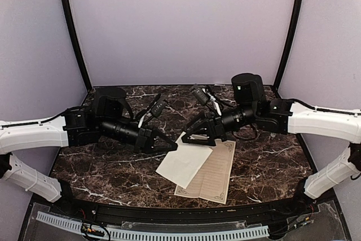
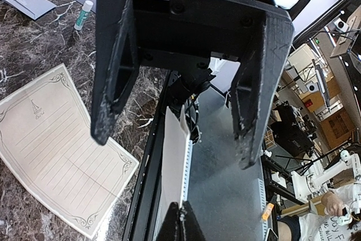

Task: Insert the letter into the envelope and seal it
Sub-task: Fold the letter.

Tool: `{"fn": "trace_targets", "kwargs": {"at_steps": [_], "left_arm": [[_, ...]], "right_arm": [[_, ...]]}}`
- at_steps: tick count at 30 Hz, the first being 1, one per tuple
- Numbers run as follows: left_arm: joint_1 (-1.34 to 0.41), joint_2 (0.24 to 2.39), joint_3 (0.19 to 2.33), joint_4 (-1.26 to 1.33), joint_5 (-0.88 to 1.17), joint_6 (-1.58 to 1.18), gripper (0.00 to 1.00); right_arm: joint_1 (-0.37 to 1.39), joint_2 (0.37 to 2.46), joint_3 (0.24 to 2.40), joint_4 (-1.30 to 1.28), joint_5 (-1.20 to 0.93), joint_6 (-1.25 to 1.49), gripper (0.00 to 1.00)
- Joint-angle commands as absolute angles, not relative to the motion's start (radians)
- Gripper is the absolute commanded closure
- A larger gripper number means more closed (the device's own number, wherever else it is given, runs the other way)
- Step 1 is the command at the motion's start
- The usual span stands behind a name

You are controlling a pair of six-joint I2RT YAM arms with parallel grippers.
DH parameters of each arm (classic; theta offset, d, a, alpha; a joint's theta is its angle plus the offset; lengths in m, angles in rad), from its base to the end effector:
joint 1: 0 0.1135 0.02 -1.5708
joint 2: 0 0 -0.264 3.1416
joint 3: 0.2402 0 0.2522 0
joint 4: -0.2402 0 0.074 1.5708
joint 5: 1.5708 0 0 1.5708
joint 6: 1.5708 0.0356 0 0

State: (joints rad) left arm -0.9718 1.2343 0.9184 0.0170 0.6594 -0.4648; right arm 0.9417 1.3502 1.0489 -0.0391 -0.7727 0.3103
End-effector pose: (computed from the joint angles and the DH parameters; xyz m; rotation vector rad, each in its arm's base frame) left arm 0.1409 -0.2451 0.3135 1.0257 1.8733 -1.5395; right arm 0.1610 0.2635 0.3225 -1.2005 1.7713 1.5295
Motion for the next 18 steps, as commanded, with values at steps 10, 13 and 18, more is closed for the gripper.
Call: {"fn": "trace_targets", "kwargs": {"at_steps": [10,13,18], "left_arm": [[-0.972,1.245,0.920,0.056,0.708,-0.462,1.00],[-0.971,1.246,0.924,0.034,0.699,-0.456,1.00],[-0.971,1.244,0.919,0.014,0.697,-0.455,0.99]], "right_arm": [[0.961,1.390,1.075,0.071,-0.850,0.330,1.00],[0.953,1.365,1.071,0.056,-0.819,0.324,1.00],[0.912,1.334,1.076,0.015,-0.773,0.325,1.00]]}}
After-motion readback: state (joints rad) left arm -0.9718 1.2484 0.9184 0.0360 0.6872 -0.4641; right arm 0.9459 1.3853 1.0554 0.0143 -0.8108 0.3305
